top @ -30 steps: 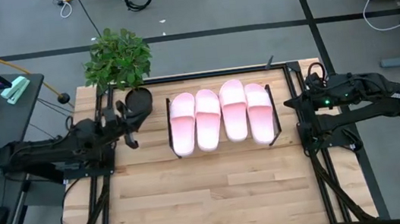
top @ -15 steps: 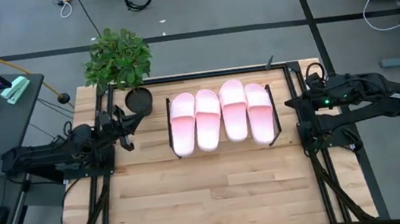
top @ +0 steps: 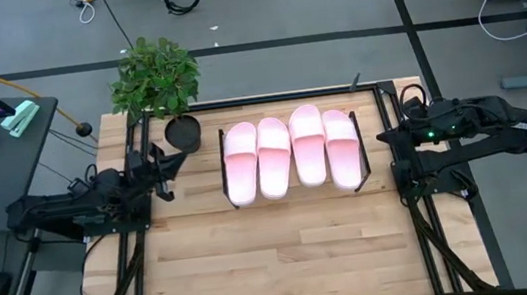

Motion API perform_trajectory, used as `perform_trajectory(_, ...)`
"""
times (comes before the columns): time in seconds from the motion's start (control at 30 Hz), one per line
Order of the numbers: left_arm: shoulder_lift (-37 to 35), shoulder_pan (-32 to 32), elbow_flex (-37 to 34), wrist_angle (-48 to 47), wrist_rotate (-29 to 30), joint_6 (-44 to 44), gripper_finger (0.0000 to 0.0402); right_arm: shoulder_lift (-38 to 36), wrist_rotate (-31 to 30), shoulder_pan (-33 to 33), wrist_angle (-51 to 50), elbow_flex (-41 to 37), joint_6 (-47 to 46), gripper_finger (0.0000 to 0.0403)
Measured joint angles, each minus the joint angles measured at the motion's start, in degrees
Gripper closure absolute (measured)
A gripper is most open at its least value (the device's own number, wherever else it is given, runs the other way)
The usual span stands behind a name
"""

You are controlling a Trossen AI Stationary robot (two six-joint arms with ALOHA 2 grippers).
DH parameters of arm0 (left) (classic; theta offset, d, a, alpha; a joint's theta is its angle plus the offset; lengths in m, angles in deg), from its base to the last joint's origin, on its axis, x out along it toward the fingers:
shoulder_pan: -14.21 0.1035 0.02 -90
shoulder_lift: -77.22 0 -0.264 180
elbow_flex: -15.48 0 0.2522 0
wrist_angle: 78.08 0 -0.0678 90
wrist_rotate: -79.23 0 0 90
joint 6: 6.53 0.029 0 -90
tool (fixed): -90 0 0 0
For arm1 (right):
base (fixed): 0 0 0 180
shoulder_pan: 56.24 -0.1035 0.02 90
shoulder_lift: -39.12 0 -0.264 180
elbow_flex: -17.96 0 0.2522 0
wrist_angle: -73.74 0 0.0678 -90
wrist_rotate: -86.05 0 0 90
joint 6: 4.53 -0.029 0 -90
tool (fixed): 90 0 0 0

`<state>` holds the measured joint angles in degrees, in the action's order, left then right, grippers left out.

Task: Pick and place slides into the shelf
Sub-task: Return to Home Position

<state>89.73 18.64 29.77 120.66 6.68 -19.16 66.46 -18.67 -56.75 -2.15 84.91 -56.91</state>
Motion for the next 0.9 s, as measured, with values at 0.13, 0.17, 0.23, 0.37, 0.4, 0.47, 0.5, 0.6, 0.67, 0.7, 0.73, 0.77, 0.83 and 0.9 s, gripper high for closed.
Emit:
perform_trajectory(0.13,-0.3,-0.9,0.0,0.1,0.2,0.2,0.0395,0.0,0.0,0.0,0.0,0.0,-0.2,0.0396)
perform_trajectory(0.17,-0.3,-1.3,0.0,0.1,0.0,0.7,0.0396,0.0,0.0,0.0,0.0,0.0,-0.3,0.0396)
perform_trajectory(0.23,-0.2,-2.5,0.0,-0.3,-1.8,1.1,0.0398,0.0,0.0,0.0,0.0,0.0,-0.5,0.0396)
perform_trajectory(0.37,-0.2,-5.5,0.0,-1.7,-5.0,1.1,0.0396,0.0,0.0,0.0,0.0,0.0,-0.6,0.0396)
perform_trajectory(0.4,-0.2,-6.2,0.0,-2.3,-4.2,1.2,0.0395,0.0,0.0,0.0,0.0,0.0,-0.6,0.0396)
perform_trajectory(0.47,-0.2,-7.3,0.0,-2.6,-1.3,2.6,0.0396,0.0,0.0,0.0,0.0,0.0,-0.6,0.0396)
perform_trajectory(0.5,-0.2,-7.7,0.0,-2.2,-0.2,3.7,0.0398,0.0,0.0,0.0,0.0,0.0,-0.6,0.0396)
perform_trajectory(0.6,-1.2,-7.9,0.0,0.2,0.4,6.0,0.0398,0.0,0.0,0.0,0.0,0.0,-0.6,0.0396)
perform_trajectory(0.67,-2.6,-7.9,0.0,1.5,0.5,6.8,0.0396,0.0,0.0,0.0,0.0,0.0,-0.6,0.0396)
perform_trajectory(0.7,-3.3,-7.9,0.0,1.2,0.5,7.0,0.0395,0.0,0.0,0.0,0.0,0.0,-0.6,0.0396)
perform_trajectory(0.73,-4.0,-7.9,0.0,0.6,0.5,7.2,0.0396,0.0,0.0,0.0,0.0,0.0,-0.6,0.0396)
perform_trajectory(0.77,-4.7,-7.9,0.0,0.0,0.4,7.3,0.0397,0.0,0.0,0.0,0.0,0.0,-0.6,0.0396)
perform_trajectory(0.83,-6.3,-7.9,0.0,-1.5,0.4,7.2,0.0398,0.0,0.0,0.0,0.0,0.0,-0.6,0.0396)
perform_trajectory(0.9,-7.9,-7.9,0.0,-3.6,0.4,6.7,0.0397,0.0,0.0,0.0,0.0,0.0,-0.6,0.0396)
